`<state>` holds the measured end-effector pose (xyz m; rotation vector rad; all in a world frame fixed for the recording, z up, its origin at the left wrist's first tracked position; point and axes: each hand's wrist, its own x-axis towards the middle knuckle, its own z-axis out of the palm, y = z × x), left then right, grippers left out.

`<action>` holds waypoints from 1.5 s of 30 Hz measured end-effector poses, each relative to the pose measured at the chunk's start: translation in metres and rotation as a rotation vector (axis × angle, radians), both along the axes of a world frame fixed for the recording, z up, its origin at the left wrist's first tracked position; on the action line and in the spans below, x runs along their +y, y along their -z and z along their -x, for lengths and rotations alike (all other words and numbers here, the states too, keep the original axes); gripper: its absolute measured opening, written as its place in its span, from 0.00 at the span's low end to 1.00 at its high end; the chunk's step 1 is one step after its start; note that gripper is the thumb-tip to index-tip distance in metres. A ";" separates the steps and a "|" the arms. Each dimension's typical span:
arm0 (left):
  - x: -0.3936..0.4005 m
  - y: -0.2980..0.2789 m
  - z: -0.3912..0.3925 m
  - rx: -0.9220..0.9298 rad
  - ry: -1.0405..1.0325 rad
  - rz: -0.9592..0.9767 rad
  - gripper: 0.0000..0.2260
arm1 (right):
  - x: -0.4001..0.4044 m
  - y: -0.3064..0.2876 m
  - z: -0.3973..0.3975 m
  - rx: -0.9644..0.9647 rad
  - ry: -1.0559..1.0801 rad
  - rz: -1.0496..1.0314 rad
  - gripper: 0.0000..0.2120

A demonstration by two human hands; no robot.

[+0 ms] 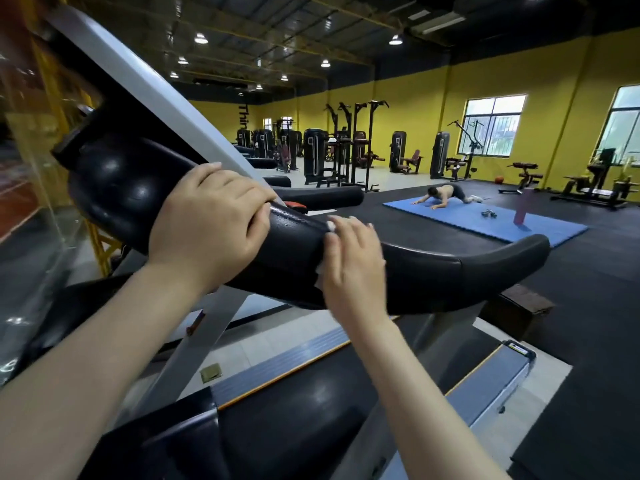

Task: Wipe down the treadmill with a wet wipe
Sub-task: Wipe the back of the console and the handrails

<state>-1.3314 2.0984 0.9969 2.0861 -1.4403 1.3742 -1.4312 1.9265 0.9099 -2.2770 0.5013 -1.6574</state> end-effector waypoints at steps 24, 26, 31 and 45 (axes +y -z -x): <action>-0.236 0.050 0.119 0.162 -0.199 -0.457 0.13 | -0.253 0.047 0.084 0.308 -0.049 0.069 0.23; -0.271 0.057 0.129 0.227 -0.230 -0.490 0.13 | -0.314 0.060 0.104 0.376 -0.010 0.015 0.23; -0.337 0.069 0.144 0.401 -0.298 -0.551 0.07 | -0.408 0.065 0.129 0.475 0.093 -0.094 0.27; -0.356 0.089 0.146 0.471 -0.308 -0.248 0.18 | -0.369 0.072 0.119 0.377 -0.161 0.156 0.20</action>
